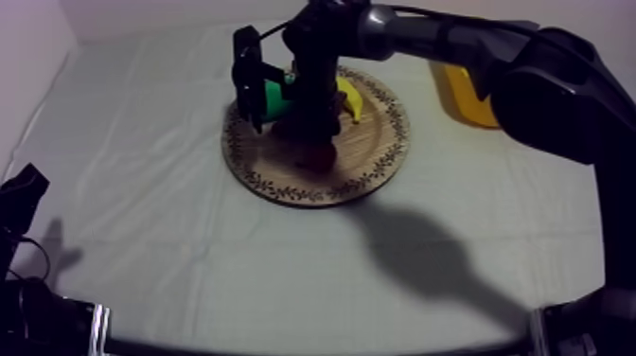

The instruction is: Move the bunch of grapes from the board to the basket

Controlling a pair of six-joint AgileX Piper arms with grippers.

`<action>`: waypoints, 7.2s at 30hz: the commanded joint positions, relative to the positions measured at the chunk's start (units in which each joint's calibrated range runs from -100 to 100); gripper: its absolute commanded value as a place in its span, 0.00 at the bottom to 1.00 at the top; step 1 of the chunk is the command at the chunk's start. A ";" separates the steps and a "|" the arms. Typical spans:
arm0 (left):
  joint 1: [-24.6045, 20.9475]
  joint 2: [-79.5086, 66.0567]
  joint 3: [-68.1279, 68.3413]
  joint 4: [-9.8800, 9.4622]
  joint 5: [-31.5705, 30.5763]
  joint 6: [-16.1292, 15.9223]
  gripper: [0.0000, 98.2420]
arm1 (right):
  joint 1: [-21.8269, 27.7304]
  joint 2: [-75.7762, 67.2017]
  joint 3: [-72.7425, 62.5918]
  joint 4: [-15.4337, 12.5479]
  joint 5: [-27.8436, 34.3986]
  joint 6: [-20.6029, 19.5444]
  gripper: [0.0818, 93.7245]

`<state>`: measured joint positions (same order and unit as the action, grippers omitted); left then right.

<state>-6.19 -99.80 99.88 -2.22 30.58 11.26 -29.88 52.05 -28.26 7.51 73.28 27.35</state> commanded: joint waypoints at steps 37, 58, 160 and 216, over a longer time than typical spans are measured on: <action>0.01 -0.03 0.01 0.00 0.05 0.00 0.00 | 0.15 -2.98 5.33 -0.30 -7.34 -1.34 0.37; 0.01 -0.03 0.01 0.00 0.05 0.00 0.00 | 3.02 -32.59 27.98 -2.26 -9.44 -6.82 0.38; 0.01 -0.03 0.01 0.00 0.05 0.05 0.00 | 28.49 -27.88 30.68 -3.19 -17.54 -26.47 0.76; 0.01 -0.03 0.01 0.00 0.05 0.10 0.00 | 28.23 -131.15 117.96 -3.73 -38.13 -30.37 0.01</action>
<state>-6.19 -99.80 99.88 -2.22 30.58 11.34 -1.61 -73.52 87.71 3.65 36.03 -3.37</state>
